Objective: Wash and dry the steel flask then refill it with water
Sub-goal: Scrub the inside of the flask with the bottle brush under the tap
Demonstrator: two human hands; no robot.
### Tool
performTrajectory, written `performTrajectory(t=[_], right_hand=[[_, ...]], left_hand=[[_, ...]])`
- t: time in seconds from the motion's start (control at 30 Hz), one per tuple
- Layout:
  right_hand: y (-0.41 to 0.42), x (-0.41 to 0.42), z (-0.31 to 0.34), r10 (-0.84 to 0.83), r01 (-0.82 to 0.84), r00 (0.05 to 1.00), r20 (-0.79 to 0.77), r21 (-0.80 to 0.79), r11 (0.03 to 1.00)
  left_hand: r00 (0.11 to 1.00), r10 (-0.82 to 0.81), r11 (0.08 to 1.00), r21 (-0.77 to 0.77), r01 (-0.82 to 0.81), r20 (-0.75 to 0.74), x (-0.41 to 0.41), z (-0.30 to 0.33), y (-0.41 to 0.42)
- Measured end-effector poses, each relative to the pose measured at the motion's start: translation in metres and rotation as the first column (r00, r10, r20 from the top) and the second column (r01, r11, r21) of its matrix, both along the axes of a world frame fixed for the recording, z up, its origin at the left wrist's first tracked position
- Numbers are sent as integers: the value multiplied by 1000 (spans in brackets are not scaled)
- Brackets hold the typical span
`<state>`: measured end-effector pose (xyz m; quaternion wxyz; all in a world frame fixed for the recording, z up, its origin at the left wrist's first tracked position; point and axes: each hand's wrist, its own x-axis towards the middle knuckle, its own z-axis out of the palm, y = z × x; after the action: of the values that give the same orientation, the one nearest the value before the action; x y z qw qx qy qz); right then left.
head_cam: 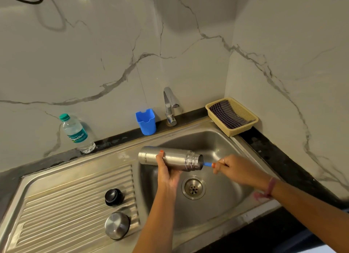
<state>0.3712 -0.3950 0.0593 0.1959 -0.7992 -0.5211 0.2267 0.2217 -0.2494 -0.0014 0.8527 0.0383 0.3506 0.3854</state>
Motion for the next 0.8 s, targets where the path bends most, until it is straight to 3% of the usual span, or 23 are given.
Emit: performTrajectory(t=[0.07, 0.17, 0.23, 0.27, 0.33, 0.37, 0.4, 0.47, 0.5, 0.57, 0.63, 0.7, 0.77, 0.8], right_hand=[[-9, 3, -1, 66, -111, 922, 380, 99, 989], [-21, -2, -12, 119, -151, 833, 540, 15, 988], [-18, -9, -25, 59, -72, 901, 430, 14, 997], [-15, -9, -26, 44, -38, 968, 247, -28, 999], [-10, -4, -23, -31, 27, 998, -48, -84, 996], [-10, -1, -18, -52, 46, 997, -64, -92, 995], [-12, 2, -14, -27, 30, 999, 37, -89, 996], [-18, 4, -12, 37, -44, 903, 429, 6, 999], [-21, 2, -12, 51, -84, 864, 501, 43, 996], [-21, -2, -16, 48, -55, 913, 404, 6, 998], [-15, 2, -18, 44, -30, 989, 139, -96, 995], [-11, 6, -15, -18, 0, 993, -113, -151, 989], [-13, 5, -9, -42, 25, 994, -101, -167, 986], [-16, 3, -9, -10, 16, 999, 45, -149, 989]], left_hand=[[999, -24, 1000, -19, 24, 23, 0, 0, 1], [998, -56, 998, -33, 56, 13, 2, -2, 2], [998, -58, 998, -28, 58, -23, 2, -2, -3], [997, -62, 998, -18, 61, -41, 2, -3, -4], [996, -71, 997, -5, 71, -60, 0, -5, -6], [996, -70, 998, -3, 70, -58, -1, -6, -6], [996, -73, 997, -2, 73, -51, -3, -7, -7], [994, -97, 995, 11, 97, -44, -4, -5, -6], [993, -110, 994, 15, 111, -49, -3, -3, -7], [991, -124, 992, 12, 125, -59, 0, 1, -9], [987, -134, 991, 12, 136, -89, 3, 5, -12], [985, -140, 990, -2, 141, -98, 3, 8, -16], [987, -144, 990, -6, 143, -77, 2, 7, -18], [988, -139, 990, -7, 139, -67, 1, 5, -17]])
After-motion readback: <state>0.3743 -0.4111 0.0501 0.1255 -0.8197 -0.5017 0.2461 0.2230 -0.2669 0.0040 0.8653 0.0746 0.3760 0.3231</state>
